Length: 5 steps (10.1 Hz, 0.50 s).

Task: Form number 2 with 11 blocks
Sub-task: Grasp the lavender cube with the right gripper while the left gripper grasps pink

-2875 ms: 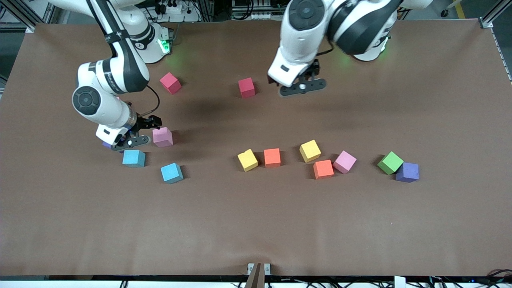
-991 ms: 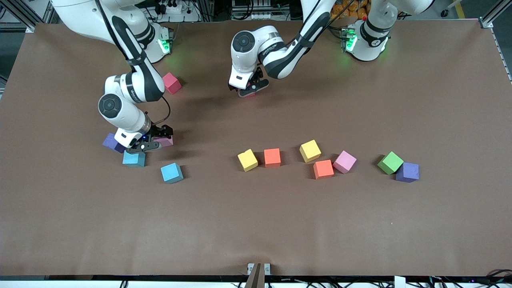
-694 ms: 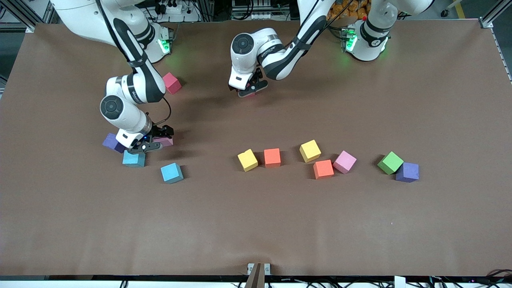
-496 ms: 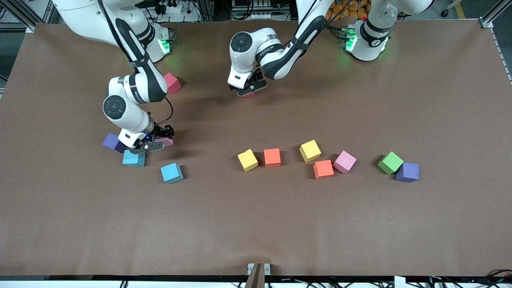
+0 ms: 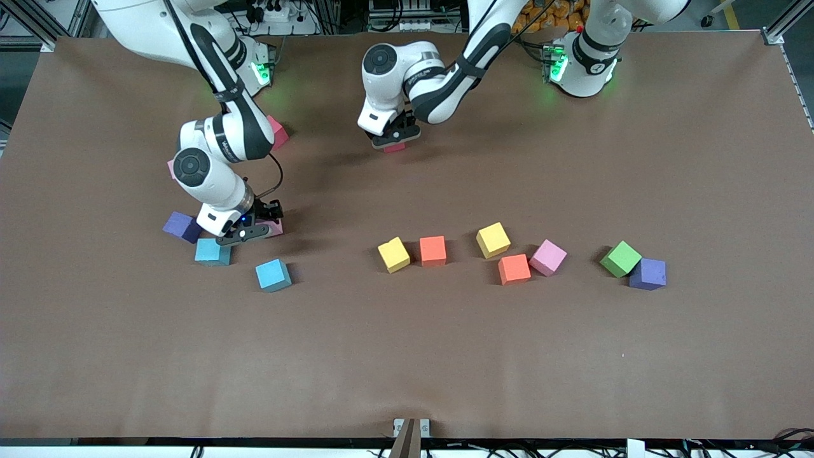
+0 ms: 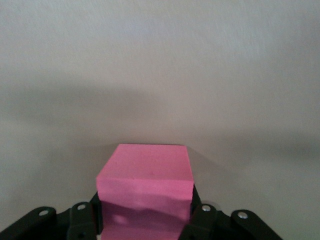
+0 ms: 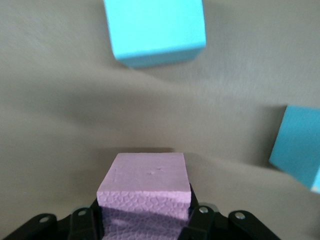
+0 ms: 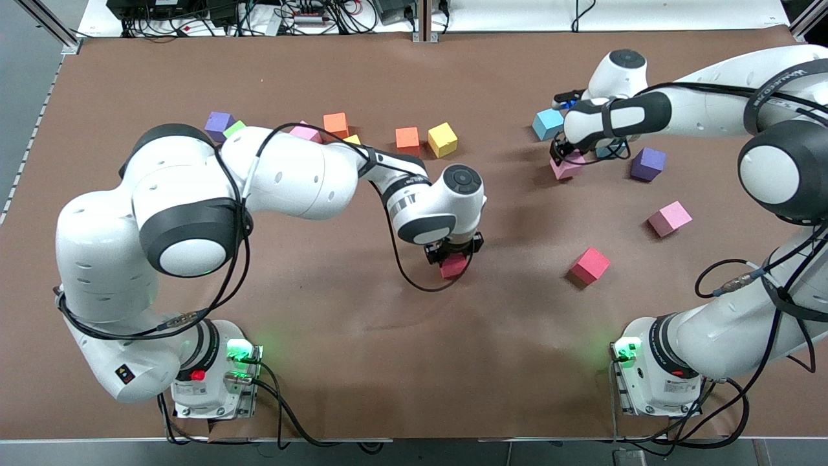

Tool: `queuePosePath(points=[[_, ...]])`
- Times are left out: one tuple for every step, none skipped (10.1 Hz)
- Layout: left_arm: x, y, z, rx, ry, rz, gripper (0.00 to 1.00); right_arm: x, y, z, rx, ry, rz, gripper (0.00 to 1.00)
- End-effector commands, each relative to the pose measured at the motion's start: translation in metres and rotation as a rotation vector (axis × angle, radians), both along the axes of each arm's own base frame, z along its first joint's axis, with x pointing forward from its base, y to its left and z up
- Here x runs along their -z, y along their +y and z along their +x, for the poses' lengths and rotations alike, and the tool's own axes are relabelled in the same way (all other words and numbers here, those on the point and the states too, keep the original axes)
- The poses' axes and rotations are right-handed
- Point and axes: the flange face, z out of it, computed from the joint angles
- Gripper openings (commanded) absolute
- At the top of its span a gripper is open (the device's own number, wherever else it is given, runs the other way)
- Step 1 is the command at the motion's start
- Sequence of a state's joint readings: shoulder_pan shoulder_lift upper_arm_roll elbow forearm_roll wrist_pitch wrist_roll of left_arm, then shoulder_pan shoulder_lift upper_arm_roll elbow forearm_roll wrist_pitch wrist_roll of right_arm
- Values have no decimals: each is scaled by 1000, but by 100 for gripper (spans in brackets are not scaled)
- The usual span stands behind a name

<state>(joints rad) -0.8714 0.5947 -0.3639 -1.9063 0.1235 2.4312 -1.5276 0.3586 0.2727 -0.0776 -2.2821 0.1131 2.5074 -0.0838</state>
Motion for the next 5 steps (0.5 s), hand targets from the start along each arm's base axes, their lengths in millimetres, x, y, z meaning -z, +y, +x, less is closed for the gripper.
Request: queuePosePath(points=[[-18,3,-27,105,-5,14,11,-56,2,23,-88,48,21,0],[-20,3,-36,135,4,20,11,-72,4,31,-132,62,23,0],[-19,6,-38,171,8,19,11,-81,6,37,-202,54,28,0],[-22,12,-31,226,5,14,11,-84,8,39,-283,42,32,0],[-21,15,-26,251,6,11,11,-90,10,45,-388,18,26,0]])
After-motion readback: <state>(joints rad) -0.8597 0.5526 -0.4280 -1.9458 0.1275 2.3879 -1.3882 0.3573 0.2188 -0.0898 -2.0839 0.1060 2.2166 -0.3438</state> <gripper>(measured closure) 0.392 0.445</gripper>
